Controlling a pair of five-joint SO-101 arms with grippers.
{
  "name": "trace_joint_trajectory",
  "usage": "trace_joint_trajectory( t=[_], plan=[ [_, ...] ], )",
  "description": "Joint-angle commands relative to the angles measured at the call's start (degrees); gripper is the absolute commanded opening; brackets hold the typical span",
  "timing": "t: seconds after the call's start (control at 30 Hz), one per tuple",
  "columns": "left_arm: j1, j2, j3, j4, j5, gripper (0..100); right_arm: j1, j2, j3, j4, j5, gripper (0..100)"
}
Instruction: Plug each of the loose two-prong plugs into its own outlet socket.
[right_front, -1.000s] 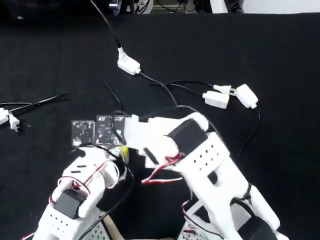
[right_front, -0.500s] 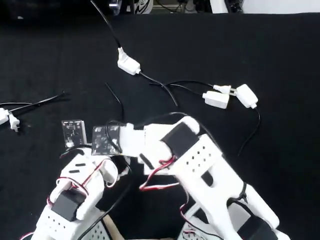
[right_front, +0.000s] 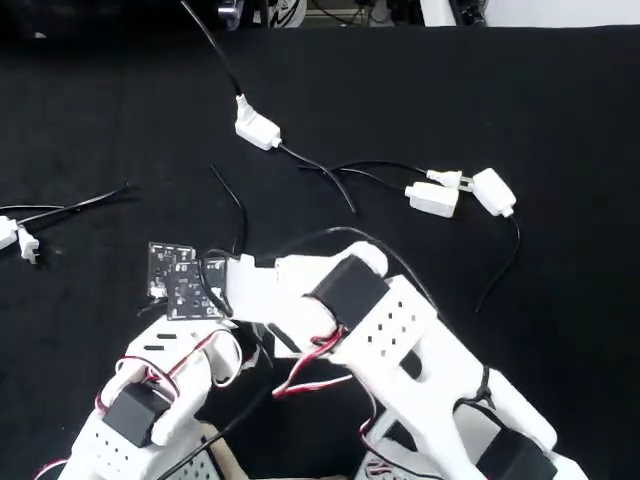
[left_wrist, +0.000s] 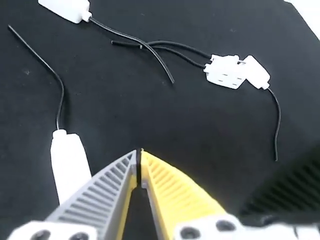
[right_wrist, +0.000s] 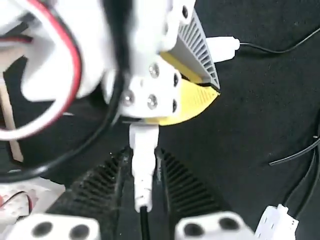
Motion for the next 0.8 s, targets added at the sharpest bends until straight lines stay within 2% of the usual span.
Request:
trace_joint_trajectory(
  t=[0.0, 0.53, 0.63, 0.77],
  plan=[
    [1.0, -0.1, -1.1, 0.0, -0.4, 3, -4.0, -1.2, -4.5, -0.7, -1.6, 1.2],
    [0.9, -0.1, -0.9, 0.5, -0.4, 3, -3.0, -1.0, -7.4, 0.3, -7.7, 1.2],
    [0.8, -0.1, 0.0, 0.5, -0.6, 3, 0.4, -0.9, -7.3, 1.8, -7.4, 1.2],
    [-2.8, -0.1, 0.7, 0.1, -0.6, 3, 8.9, -0.9, -7.2, 2.2, -7.3, 1.1]
  ],
)
